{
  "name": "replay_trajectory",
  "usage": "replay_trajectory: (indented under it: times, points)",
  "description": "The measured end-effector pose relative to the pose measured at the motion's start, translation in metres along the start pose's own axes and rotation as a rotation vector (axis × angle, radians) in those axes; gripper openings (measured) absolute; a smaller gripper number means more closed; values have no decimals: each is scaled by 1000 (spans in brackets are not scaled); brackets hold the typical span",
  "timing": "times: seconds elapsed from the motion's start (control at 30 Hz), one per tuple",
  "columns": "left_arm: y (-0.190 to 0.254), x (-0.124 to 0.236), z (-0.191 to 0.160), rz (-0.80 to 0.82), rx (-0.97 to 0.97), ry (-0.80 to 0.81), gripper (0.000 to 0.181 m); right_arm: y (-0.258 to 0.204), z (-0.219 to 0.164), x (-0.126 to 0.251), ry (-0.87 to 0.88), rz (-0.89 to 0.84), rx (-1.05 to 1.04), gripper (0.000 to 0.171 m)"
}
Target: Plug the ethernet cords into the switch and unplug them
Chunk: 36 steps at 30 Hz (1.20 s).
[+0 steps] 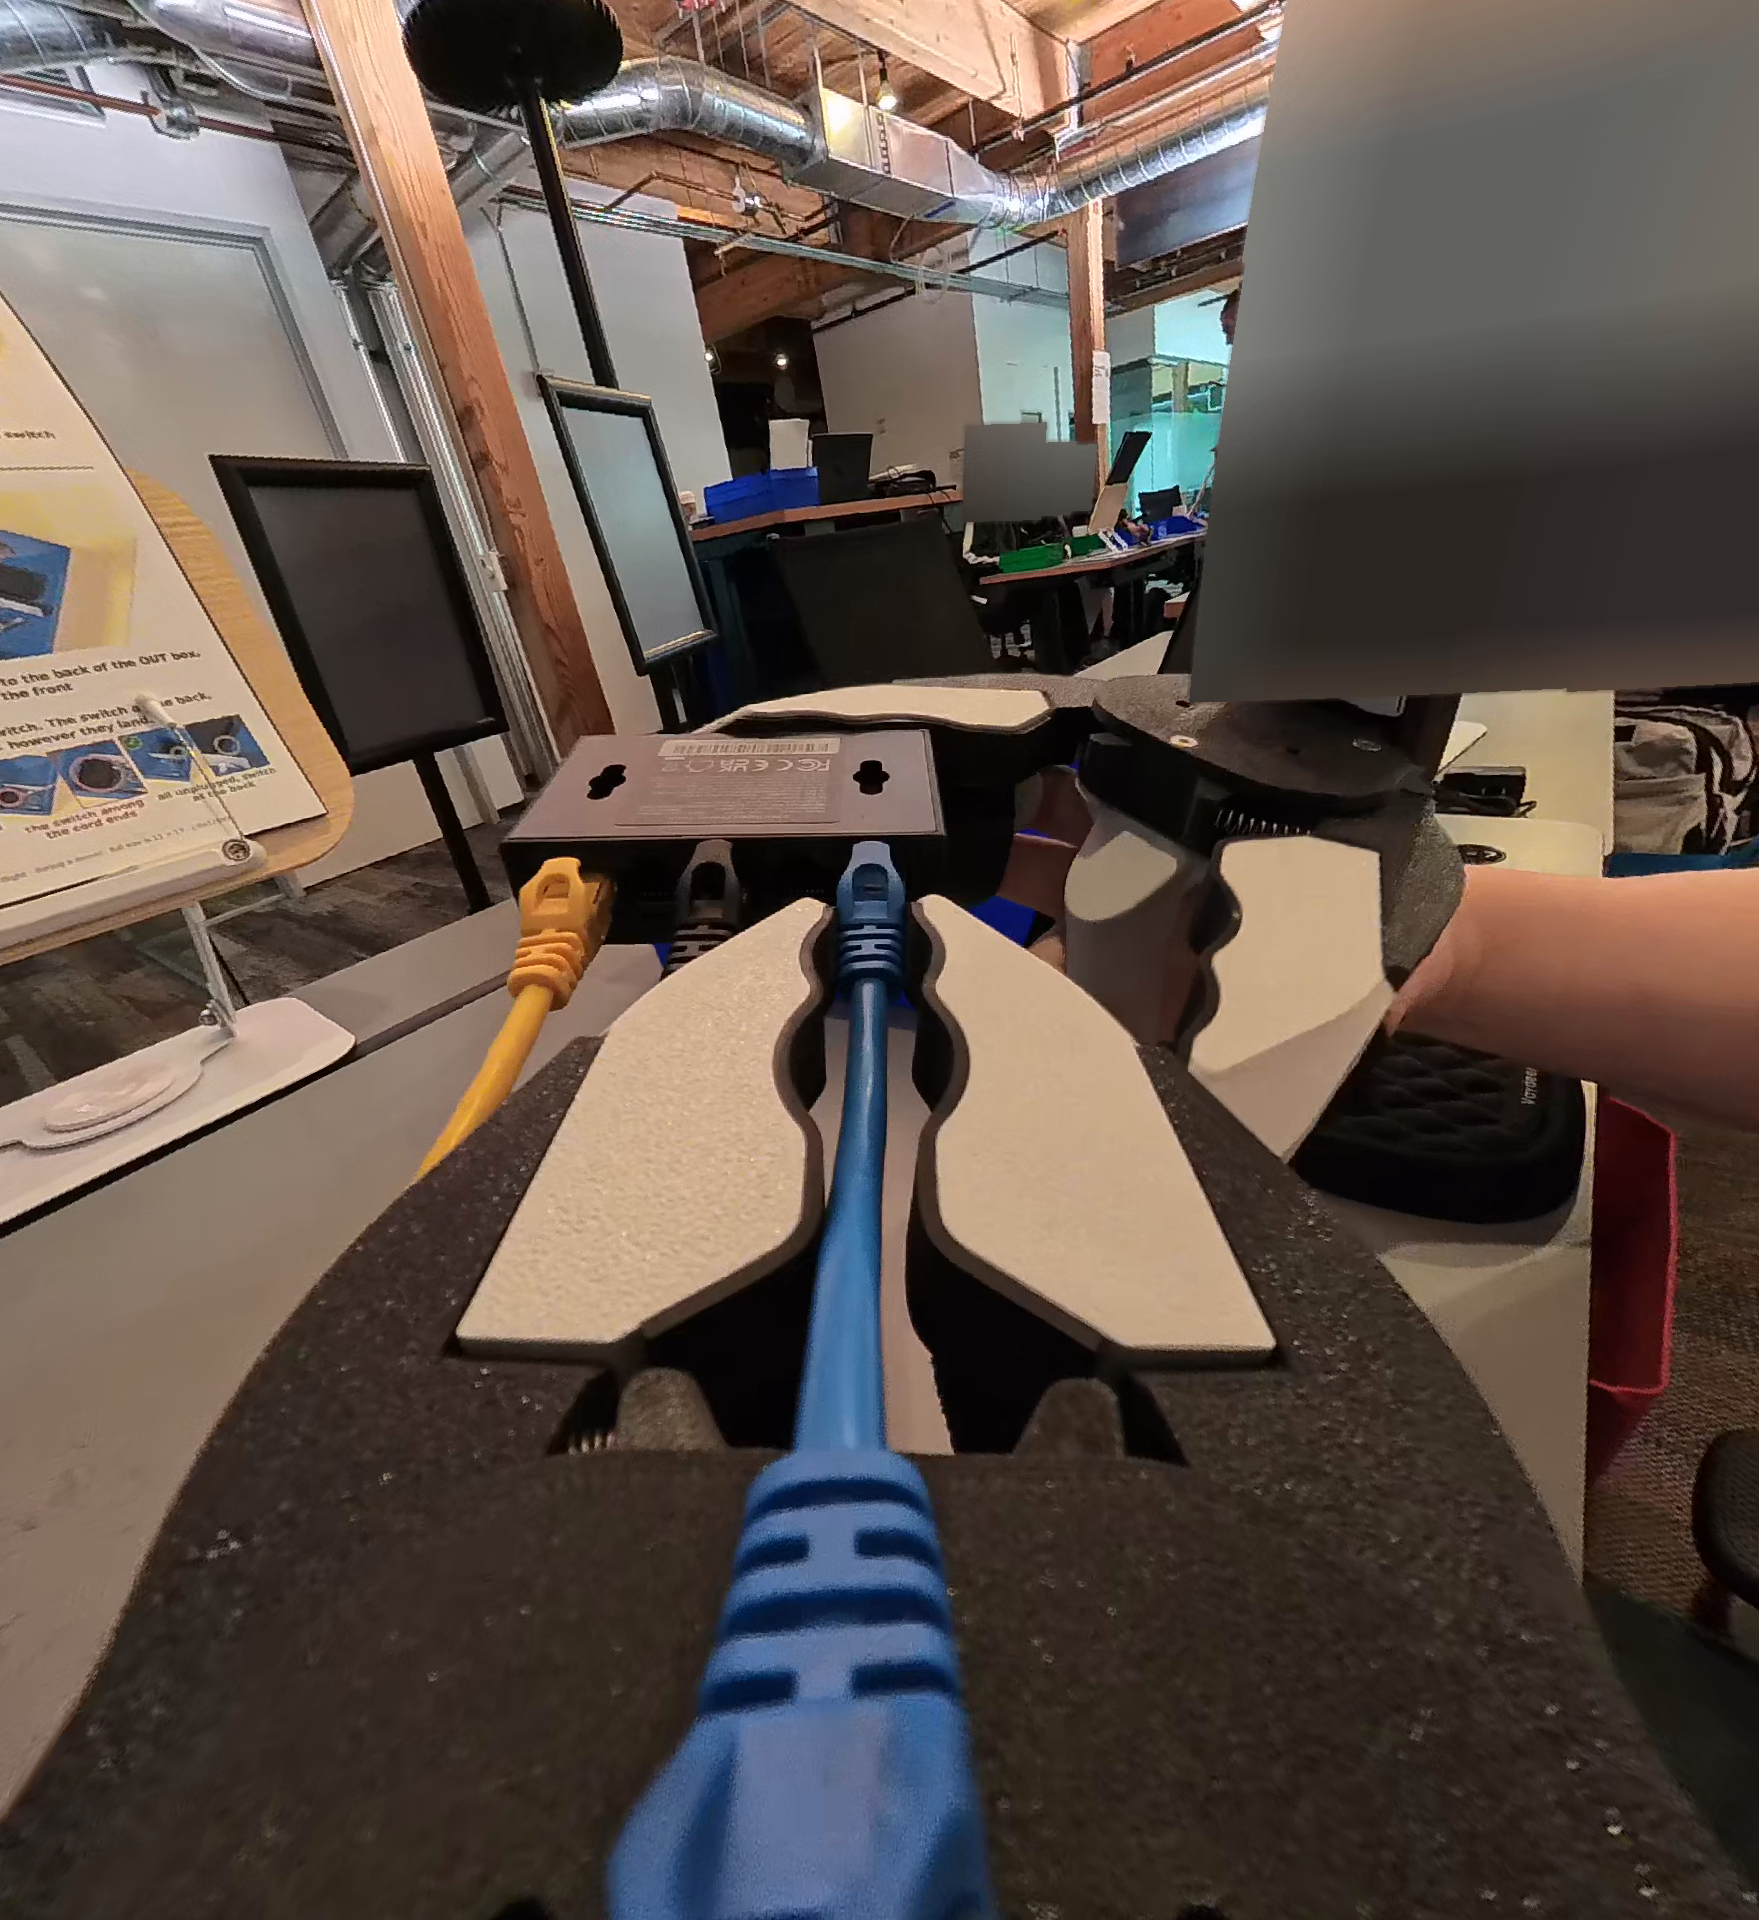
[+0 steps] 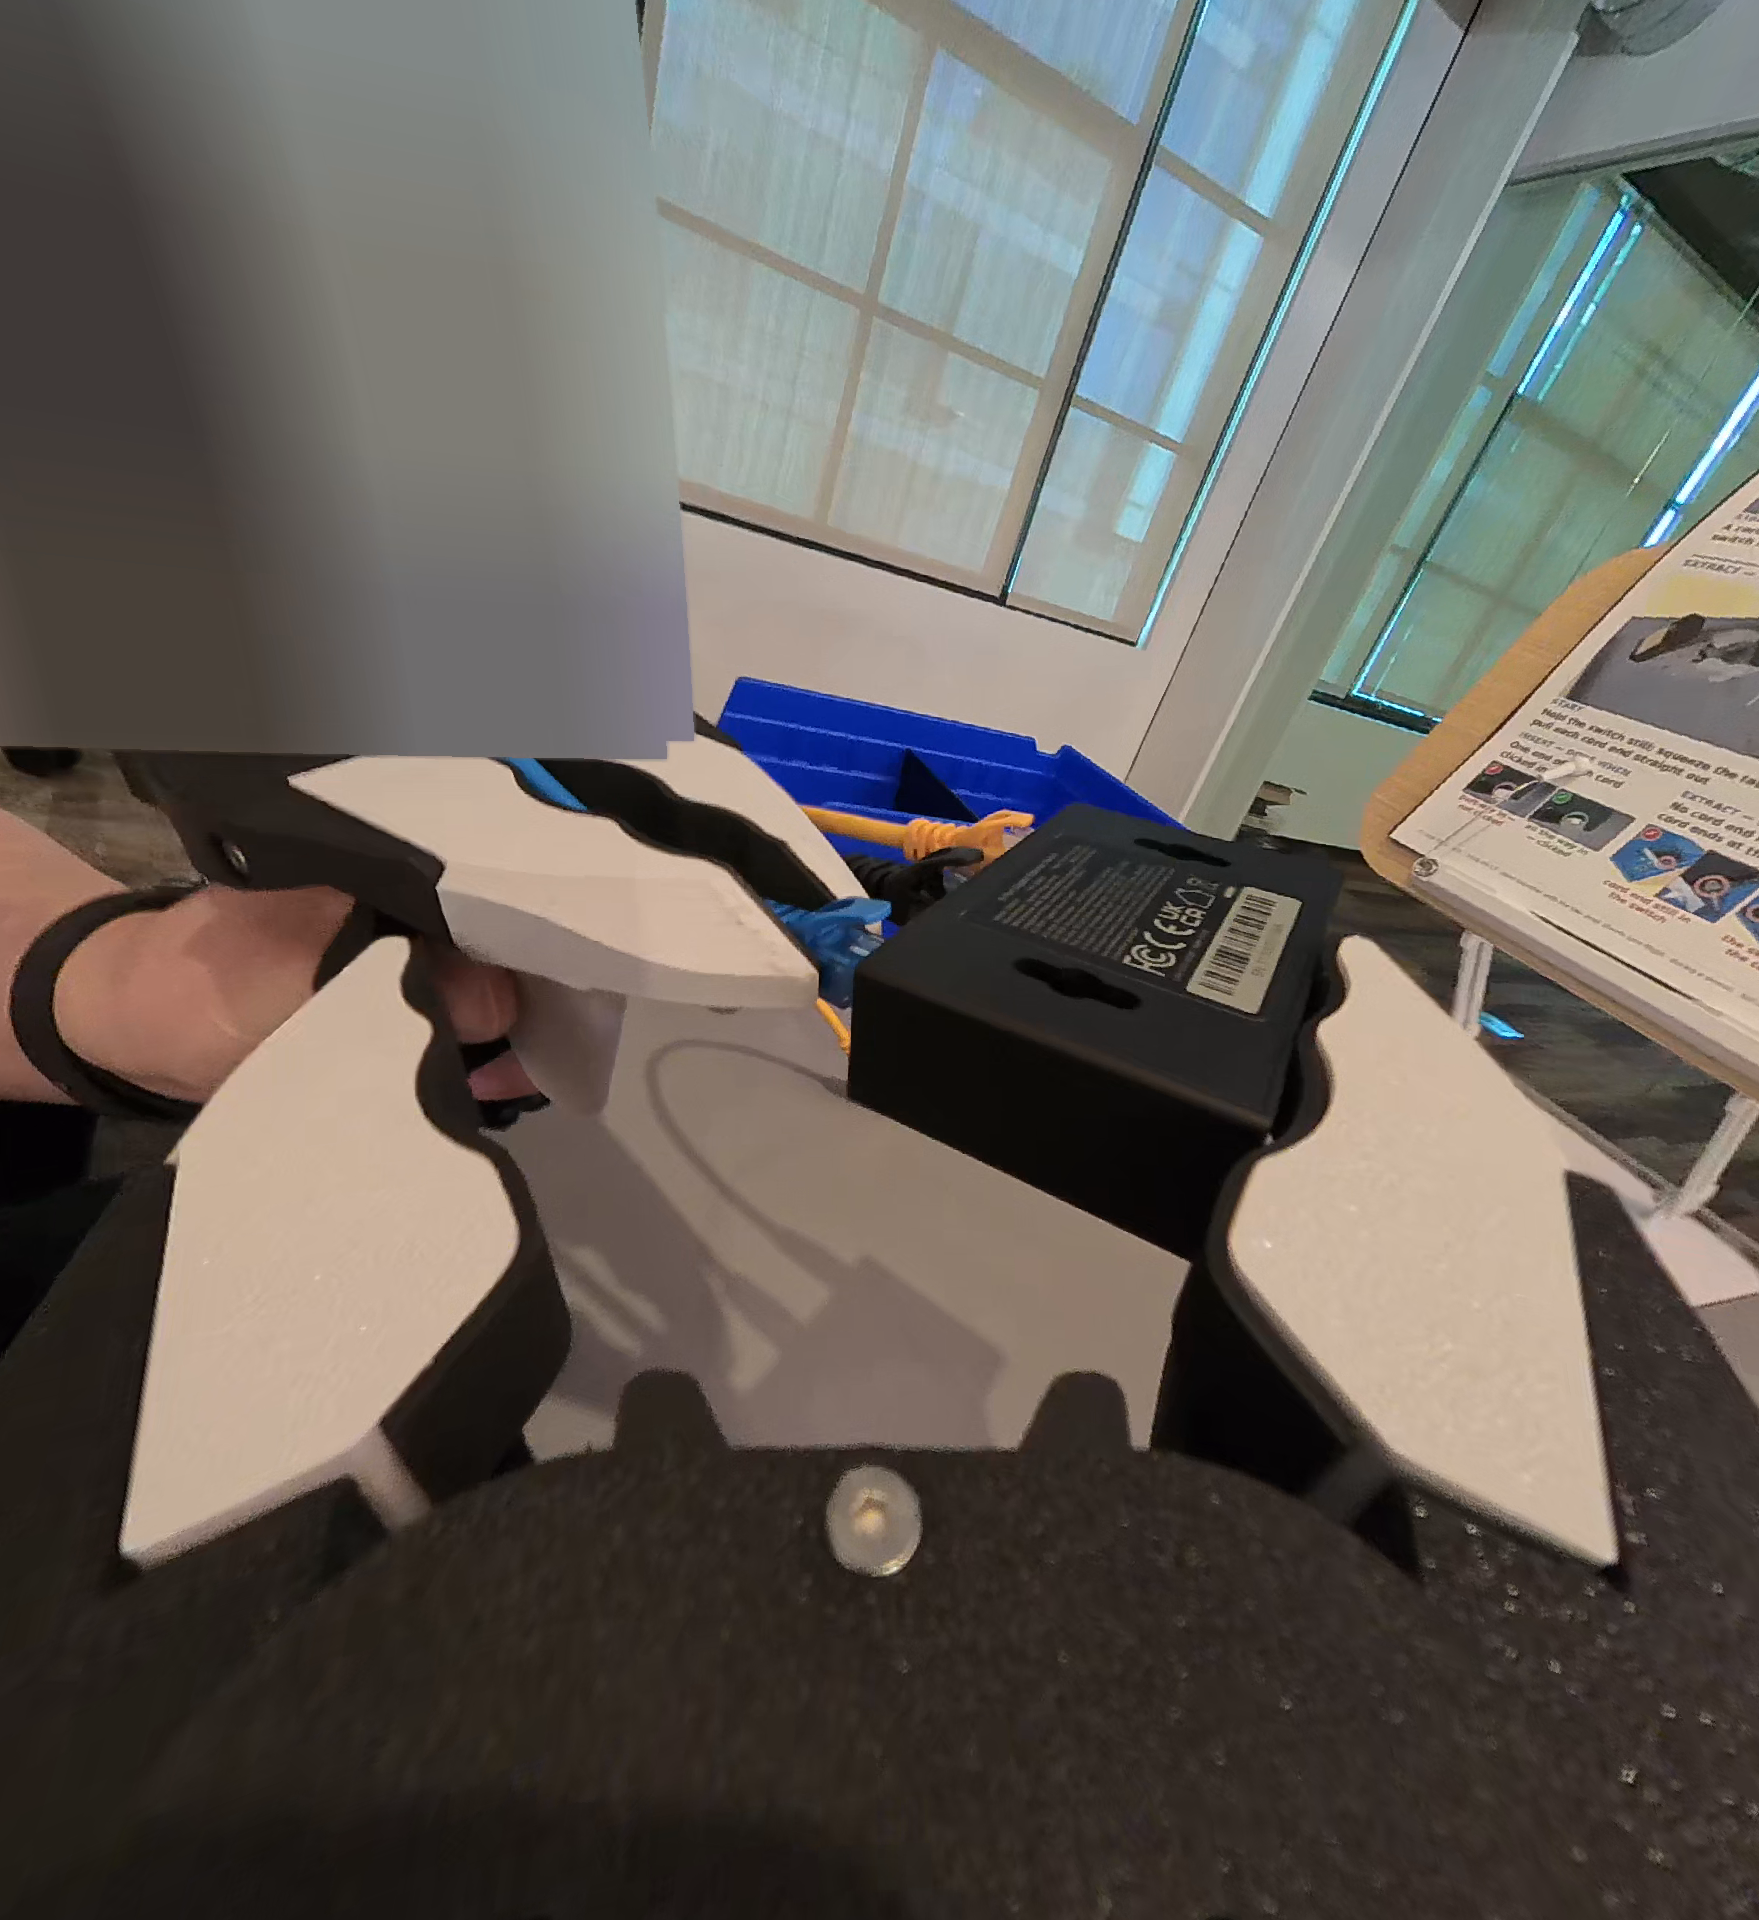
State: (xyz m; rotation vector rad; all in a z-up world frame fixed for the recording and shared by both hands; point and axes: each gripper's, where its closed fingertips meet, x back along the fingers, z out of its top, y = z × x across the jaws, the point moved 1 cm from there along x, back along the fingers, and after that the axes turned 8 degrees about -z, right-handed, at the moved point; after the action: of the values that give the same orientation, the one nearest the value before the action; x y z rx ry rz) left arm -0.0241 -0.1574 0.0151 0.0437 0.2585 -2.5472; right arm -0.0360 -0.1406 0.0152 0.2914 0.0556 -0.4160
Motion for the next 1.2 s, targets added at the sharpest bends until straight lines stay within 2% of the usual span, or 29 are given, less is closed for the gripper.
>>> replay_trajectory:
  times: [0.17,0.63,0.93,1.2]
  points:
    - [-1,0,-3,0,19,-21,12,0,-4,-1,2,-6,-65,145]
    - [-5,1,-6,-5,36,-46,12,0,-6,-5,-39,-33,1,146]
    - [-6,0,-9,-4,38,-52,12,-1,-10,-6,-41,-33,-27,146]
    - [-8,1,2,-23,7,-14,11,1,-2,-6,-22,-18,16,144]
